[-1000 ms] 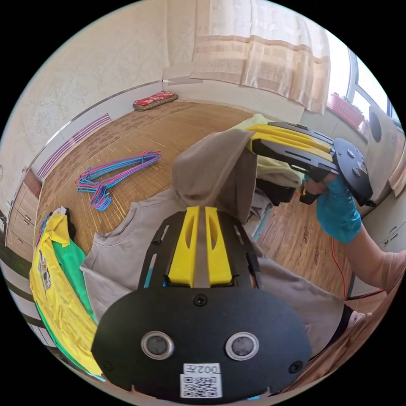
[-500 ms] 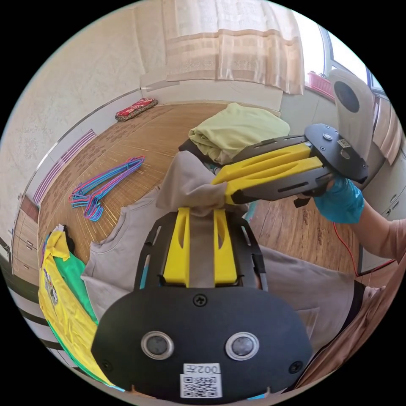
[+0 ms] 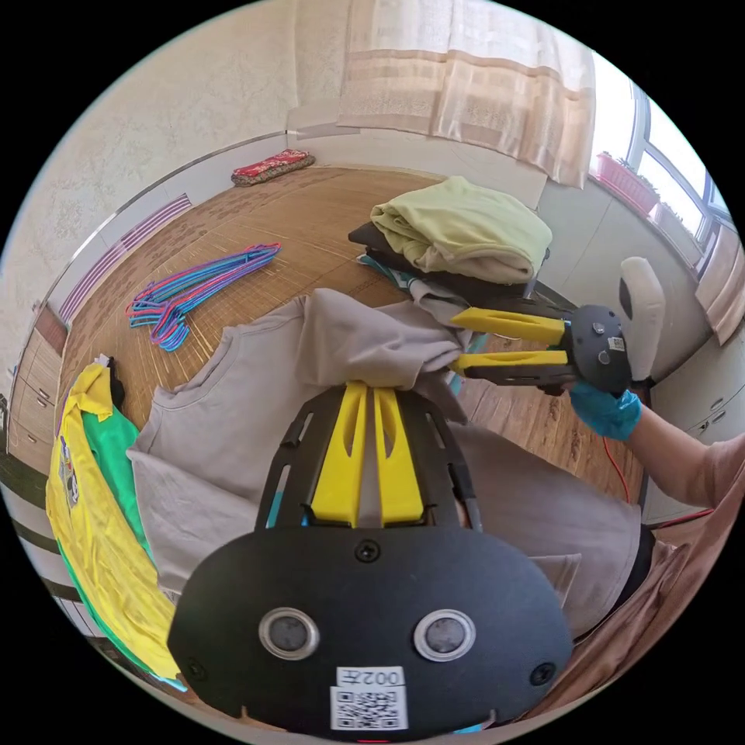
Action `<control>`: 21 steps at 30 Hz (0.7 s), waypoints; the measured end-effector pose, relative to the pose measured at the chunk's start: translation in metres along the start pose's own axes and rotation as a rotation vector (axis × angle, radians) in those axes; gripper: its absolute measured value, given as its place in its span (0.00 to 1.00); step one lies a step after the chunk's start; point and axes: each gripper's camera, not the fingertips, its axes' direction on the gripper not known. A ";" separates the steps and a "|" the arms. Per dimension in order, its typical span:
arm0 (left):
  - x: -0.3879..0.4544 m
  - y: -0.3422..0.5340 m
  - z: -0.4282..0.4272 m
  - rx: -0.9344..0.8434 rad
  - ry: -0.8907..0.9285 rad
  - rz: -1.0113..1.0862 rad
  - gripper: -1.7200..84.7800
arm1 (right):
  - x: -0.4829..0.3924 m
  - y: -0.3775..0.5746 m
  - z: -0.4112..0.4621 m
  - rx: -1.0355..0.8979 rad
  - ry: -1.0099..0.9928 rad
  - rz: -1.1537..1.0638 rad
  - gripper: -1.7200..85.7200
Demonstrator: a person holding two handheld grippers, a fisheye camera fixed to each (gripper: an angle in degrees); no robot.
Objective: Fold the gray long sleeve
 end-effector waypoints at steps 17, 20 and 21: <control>-0.029 0.040 -0.022 -0.028 0.141 -0.055 0.07 | -0.038 -0.055 -0.081 0.357 -0.087 -0.015 0.02; -0.035 0.060 -0.040 -0.015 0.133 -0.065 0.09 | -0.073 -0.060 -0.096 0.377 -0.162 -0.194 0.03; -0.037 0.068 -0.046 -0.010 0.126 -0.071 0.10 | -0.088 -0.060 -0.099 0.380 -0.195 -0.260 0.03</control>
